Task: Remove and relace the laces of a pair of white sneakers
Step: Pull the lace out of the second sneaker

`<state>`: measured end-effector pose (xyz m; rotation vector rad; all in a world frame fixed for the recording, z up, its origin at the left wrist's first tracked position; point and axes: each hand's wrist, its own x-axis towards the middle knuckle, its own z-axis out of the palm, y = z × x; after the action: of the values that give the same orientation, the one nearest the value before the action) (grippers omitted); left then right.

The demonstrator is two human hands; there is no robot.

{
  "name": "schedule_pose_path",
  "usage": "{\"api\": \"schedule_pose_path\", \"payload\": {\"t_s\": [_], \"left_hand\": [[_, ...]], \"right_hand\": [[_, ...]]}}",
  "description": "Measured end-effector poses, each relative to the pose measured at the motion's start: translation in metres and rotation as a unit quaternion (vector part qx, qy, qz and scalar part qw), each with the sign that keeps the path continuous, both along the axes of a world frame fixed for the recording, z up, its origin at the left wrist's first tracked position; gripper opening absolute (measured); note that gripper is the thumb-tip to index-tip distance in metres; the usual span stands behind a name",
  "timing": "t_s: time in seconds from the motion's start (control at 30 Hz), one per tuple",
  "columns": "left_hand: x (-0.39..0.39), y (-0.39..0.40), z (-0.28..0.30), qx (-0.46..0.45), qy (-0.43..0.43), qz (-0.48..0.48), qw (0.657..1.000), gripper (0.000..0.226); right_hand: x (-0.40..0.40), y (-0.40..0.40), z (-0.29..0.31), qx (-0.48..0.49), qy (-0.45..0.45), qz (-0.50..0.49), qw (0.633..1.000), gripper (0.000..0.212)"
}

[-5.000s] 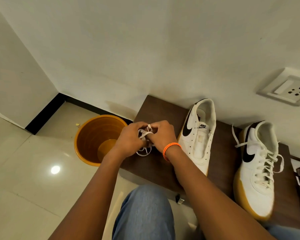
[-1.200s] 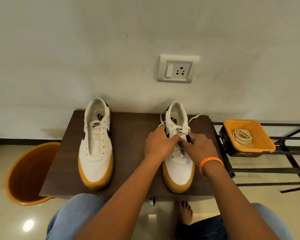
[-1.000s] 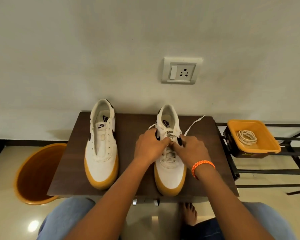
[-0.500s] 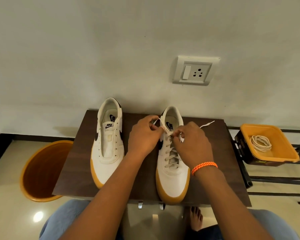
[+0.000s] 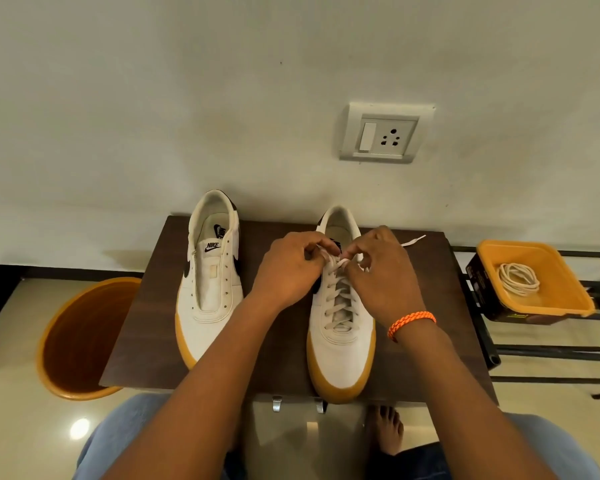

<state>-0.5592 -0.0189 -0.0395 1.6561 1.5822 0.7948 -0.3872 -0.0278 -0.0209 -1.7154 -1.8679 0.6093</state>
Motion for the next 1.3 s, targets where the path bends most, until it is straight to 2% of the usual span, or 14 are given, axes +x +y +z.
{"api": "schedule_pose_path", "payload": {"t_s": [0.17, 0.3, 0.4, 0.5, 0.6, 0.67, 0.73, 0.83, 0.87, 0.93, 1.0, 1.1, 1.2, 1.3], "left_hand": [[0.003, -0.002, 0.0, 0.012, 0.018, 0.006, 1.0, 0.009], [0.011, -0.004, 0.001, 0.017, 0.034, 0.025, 0.999, 0.014], [0.009, -0.003, 0.004, 0.019, 0.034, 0.031, 0.999, 0.013], [0.003, -0.003, 0.002, 0.006, 0.006, 0.03, 1.0, 0.023], [0.001, -0.003, 0.003, 0.002, 0.004, 0.031, 1.0, 0.03], [0.001, -0.002, 0.004, 0.0, 0.01, 0.032, 0.999, 0.032], [0.001, -0.002, 0.003, -0.006, 0.008, 0.036, 0.999, 0.034], [0.001, -0.001, 0.003, -0.016, -0.001, 0.035, 0.999, 0.036], [0.001, -0.001, 0.003, -0.018, -0.005, 0.033, 0.999, 0.036], [0.001, -0.001, 0.003, -0.014, -0.001, 0.03, 0.999, 0.035], [0.001, -0.001, 0.003, -0.005, 0.008, 0.027, 1.0, 0.035], [0.001, -0.002, 0.003, 0.0, 0.016, 0.016, 1.0, 0.037], [0.0, -0.002, 0.002, 0.002, 0.016, 0.01, 1.0, 0.036], [-0.001, -0.001, 0.004, -0.003, 0.013, 0.007, 1.0, 0.038]], "right_hand": [[0.002, 0.0, 0.001, -0.022, 0.037, 0.004, 0.999, 0.013], [0.002, 0.002, -0.001, -0.01, -0.01, -0.028, 1.0, 0.023], [-0.003, -0.001, -0.004, 0.035, -0.051, -0.017, 0.998, 0.007], [-0.008, -0.004, -0.011, 0.062, -0.079, 0.024, 0.995, 0.021], [-0.012, -0.003, -0.018, 0.065, -0.063, 0.028, 0.995, 0.013], [-0.013, -0.001, -0.02, 0.063, -0.011, 0.007, 0.998, 0.007], [-0.011, 0.003, -0.016, 0.038, 0.088, -0.044, 0.994, 0.012], [-0.003, 0.011, -0.006, -0.032, 0.27, -0.127, 0.954, 0.017], [0.0, 0.012, -0.004, -0.043, 0.3, -0.146, 0.942, 0.017], [0.002, 0.008, -0.003, -0.021, 0.231, -0.142, 0.962, 0.016], [-0.002, 0.001, -0.004, 0.049, 0.072, -0.076, 0.993, 0.011], [-0.013, -0.004, -0.01, 0.09, -0.073, 0.029, 0.993, 0.022], [-0.014, -0.004, -0.015, 0.071, -0.099, 0.034, 0.992, 0.015], [-0.009, 0.0, -0.015, 0.072, -0.042, 0.012, 0.996, 0.019]]}}
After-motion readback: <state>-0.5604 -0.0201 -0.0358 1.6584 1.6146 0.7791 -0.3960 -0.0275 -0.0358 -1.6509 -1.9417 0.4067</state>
